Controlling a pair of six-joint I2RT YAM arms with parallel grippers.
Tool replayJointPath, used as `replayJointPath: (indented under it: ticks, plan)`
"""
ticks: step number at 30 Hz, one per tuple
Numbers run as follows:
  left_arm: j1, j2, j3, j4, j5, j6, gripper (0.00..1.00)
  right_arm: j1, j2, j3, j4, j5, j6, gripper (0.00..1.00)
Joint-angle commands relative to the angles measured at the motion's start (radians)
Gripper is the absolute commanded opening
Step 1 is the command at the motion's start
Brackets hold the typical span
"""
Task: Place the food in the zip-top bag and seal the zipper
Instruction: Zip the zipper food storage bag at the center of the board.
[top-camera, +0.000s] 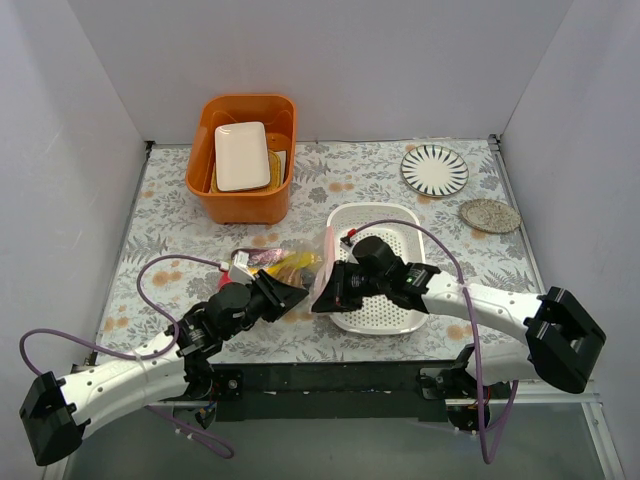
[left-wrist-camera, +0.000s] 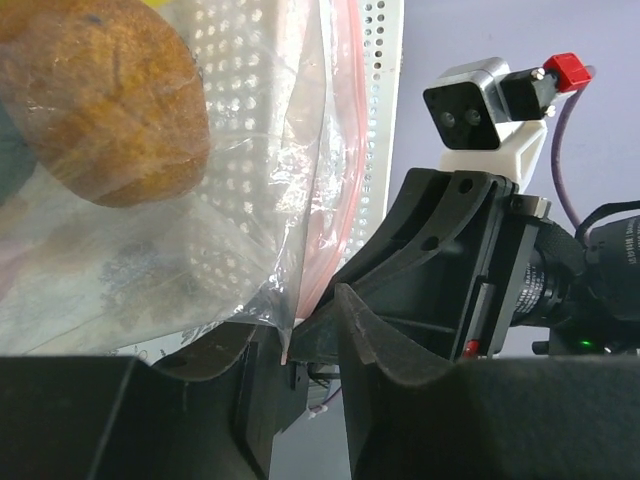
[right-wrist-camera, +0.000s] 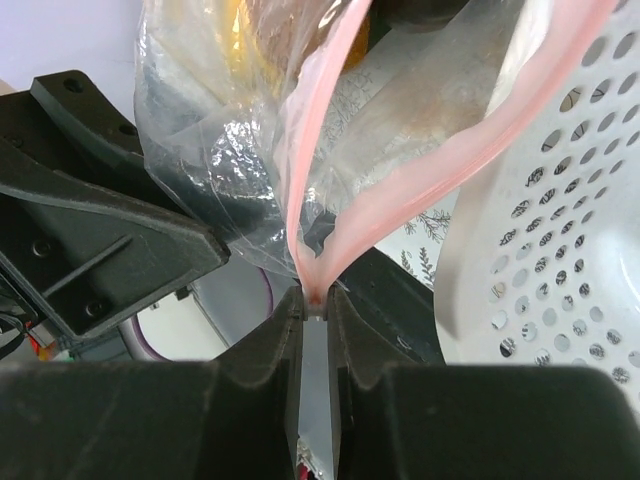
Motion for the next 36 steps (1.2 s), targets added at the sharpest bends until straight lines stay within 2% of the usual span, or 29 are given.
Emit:
replayJointPath:
  ticks: [1,11,15,19,22,23,24,36]
  plan:
    - [0.003,-0.014,-0.018,0.017,0.036,-0.333,0.27,0.006,-0.03,-0.021,0.101,0.028,0.033,0.14]
    - [0.001,0.032,-0.041,0.032,0.084,-0.339,0.29,0.006,-0.054,-0.021,0.141,0.045,0.036,0.14]
    - [0.001,0.022,-0.063,0.092,0.086,-0.351,0.29,0.006,-0.06,-0.03,0.149,0.048,0.041,0.14]
    - [-0.001,0.03,-0.07,0.107,0.087,-0.362,0.24,0.007,-0.057,-0.03,0.158,0.042,0.046,0.15]
    - [0.001,0.042,-0.073,0.143,0.086,-0.368,0.1,0.006,-0.051,-0.03,0.153,0.036,0.046,0.15]
    - [0.001,0.053,-0.069,0.144,0.087,-0.365,0.02,0.006,-0.051,-0.033,0.153,0.036,0.047,0.15]
    - [0.0,0.059,-0.064,0.144,0.089,-0.362,0.0,0.006,-0.054,-0.036,0.152,0.039,0.047,0.15]
    - [0.001,0.036,-0.063,0.058,0.142,-0.365,0.0,0.003,-0.09,-0.041,0.162,0.141,0.042,0.15]
